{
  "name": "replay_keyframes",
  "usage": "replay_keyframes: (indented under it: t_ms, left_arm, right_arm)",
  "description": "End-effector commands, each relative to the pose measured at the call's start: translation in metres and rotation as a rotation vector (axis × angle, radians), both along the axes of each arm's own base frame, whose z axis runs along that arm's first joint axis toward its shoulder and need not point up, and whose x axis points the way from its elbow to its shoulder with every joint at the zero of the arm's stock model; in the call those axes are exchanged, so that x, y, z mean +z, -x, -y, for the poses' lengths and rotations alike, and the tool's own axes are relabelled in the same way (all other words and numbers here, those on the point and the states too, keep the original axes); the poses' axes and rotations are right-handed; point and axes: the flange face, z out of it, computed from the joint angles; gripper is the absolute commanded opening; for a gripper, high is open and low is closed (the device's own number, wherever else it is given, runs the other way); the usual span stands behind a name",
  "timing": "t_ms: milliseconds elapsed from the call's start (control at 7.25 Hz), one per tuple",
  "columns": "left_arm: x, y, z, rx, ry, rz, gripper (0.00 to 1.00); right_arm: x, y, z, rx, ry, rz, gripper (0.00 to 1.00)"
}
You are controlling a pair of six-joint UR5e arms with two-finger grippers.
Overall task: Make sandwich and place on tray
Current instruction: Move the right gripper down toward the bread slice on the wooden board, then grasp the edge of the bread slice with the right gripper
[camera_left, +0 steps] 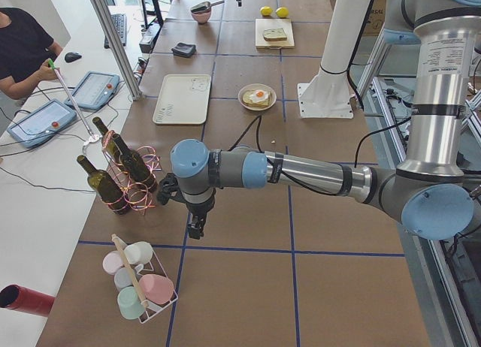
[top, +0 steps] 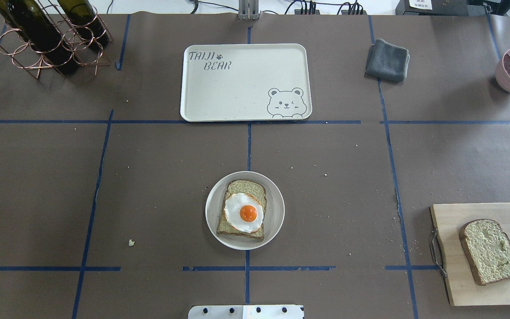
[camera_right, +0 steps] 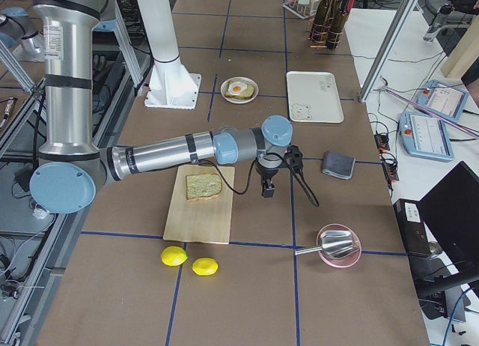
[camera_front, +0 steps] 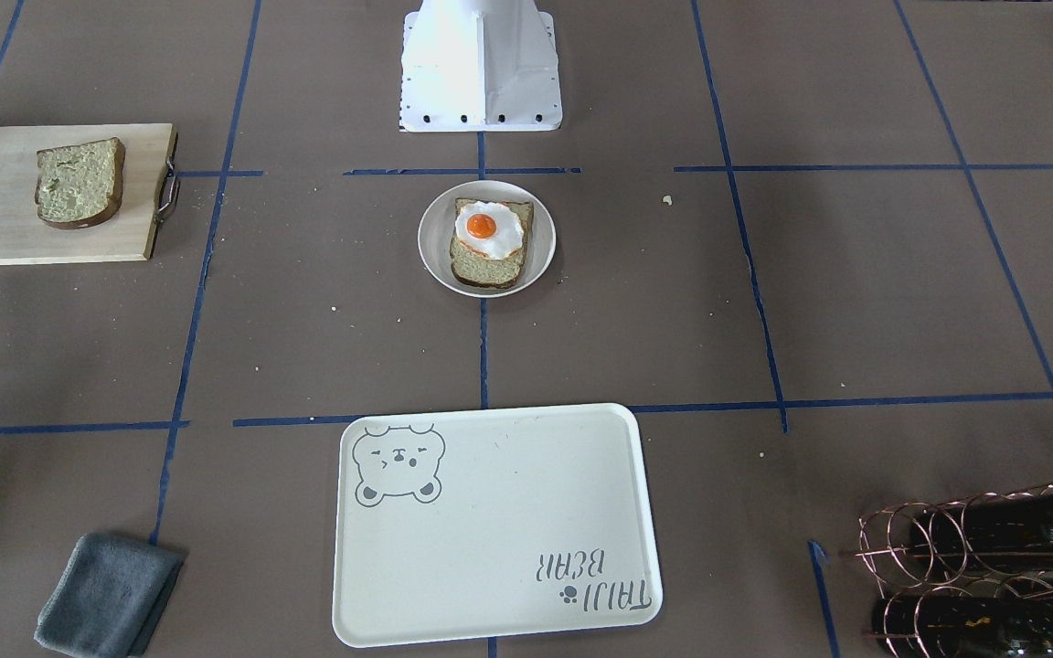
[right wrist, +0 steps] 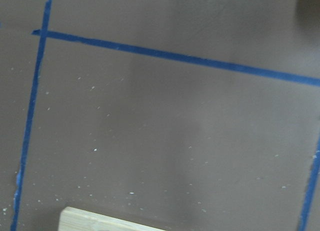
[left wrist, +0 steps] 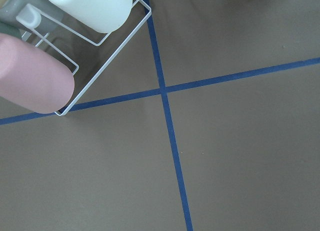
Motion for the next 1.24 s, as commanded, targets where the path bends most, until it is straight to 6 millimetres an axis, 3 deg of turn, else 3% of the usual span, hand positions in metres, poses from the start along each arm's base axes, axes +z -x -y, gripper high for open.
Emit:
replay_keyframes:
  t_ms: [0,276,552,690,828,1103]
  left_arm:
    - [-0.010,0.000,0.000,0.002,-0.026,0.001,1.00]
    - [-0.011,0.000,0.000,0.001,-0.027,0.000,1.00]
    - [-0.016,0.000,-0.001,-0.001,-0.036,-0.001,1.00]
    - [-0.018,0.000,0.000,0.001,-0.041,-0.001,1.00]
    - [-0.019,0.001,-0.001,-0.001,-0.042,0.000,1.00]
    - [-0.019,0.000,-0.001,-0.001,-0.042,-0.001,1.00]
  right_arm:
    - [0.005,0.061,-0.068,-0.008,-0.040,0.057,1.00]
    - [0.032,0.054,-0.108,0.004,0.012,0.061,1.00]
    - [0.045,0.067,-0.142,-0.012,0.027,0.099,0.95]
    - [0.066,0.071,-0.152,-0.032,0.003,0.123,0.95]
    - [0.091,0.065,-0.163,-0.019,-0.018,0.160,0.87]
    - [0.106,0.070,-0.171,-0.013,-0.004,0.159,0.85]
